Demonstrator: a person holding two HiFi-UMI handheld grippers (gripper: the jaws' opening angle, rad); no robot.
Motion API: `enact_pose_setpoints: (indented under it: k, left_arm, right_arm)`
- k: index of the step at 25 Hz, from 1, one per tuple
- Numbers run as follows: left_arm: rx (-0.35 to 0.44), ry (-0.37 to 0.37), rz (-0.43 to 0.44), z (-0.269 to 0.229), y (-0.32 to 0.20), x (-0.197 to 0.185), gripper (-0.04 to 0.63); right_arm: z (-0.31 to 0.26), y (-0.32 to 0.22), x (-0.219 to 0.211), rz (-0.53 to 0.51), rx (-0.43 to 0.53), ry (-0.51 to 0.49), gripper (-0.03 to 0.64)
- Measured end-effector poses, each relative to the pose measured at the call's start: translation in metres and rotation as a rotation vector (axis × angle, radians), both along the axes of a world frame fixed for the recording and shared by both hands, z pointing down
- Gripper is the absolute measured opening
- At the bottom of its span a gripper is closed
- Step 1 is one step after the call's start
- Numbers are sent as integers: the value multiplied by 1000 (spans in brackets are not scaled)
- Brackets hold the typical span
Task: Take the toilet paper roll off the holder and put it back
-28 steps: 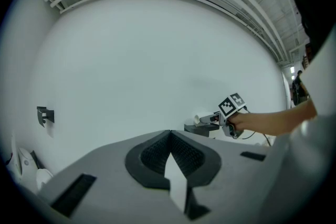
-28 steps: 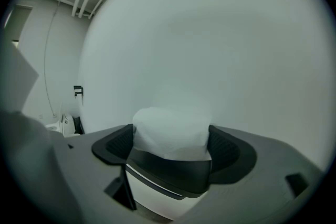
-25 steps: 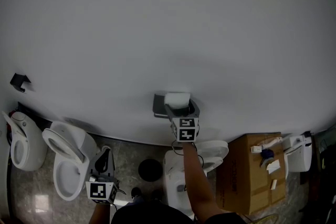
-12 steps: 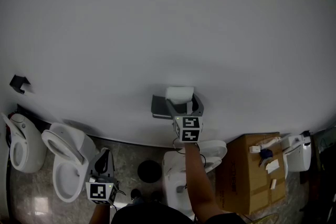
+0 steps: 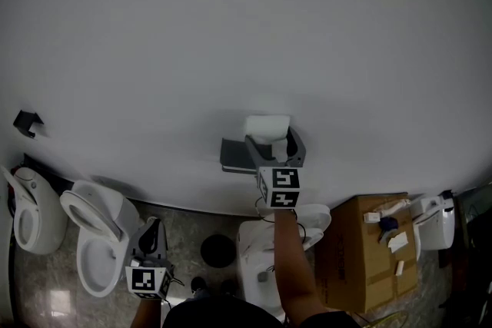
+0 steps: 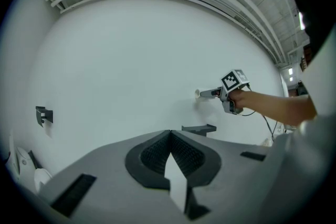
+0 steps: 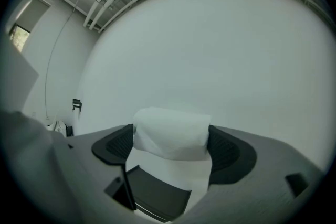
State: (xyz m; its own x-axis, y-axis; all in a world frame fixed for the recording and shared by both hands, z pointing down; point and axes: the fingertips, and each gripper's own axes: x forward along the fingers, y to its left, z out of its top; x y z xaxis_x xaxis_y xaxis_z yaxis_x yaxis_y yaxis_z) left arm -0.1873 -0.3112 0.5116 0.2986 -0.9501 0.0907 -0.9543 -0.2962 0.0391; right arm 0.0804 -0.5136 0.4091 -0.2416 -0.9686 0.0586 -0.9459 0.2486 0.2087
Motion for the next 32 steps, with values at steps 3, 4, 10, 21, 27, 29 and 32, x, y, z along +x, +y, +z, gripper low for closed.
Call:
enact_pose_setpoints:
  k: [3,4,10,21,27,29,32]
  left_arm:
    - [51,-21,-7,13,0,-6,3]
    - [59,-22,-9,15,1,-6,3]
    - [43,-21,-3,7,0,-1,3]
    - [5,-41,8,-4,-1,8,3]
    - [7,-45,3,-3,1,7,3]
    - [8,-44,3,-3,1,8,3]
    - [-4,-38,0,-2,1,9,3]
  right_arm:
    - [-11,5,1,-2,26,-2,446]
    - [-16,8,2,-3,35,-4,445]
    - [-34,14,3,-5,81,-17,446]
    - [-9,7,-2,-2,28,-26,445]
    - [15,5,-1,-2,-22,-28,445]
    - [22,2,0,1,-36,-29,445]
    - [35,-2,2,6,-62,-31,445]
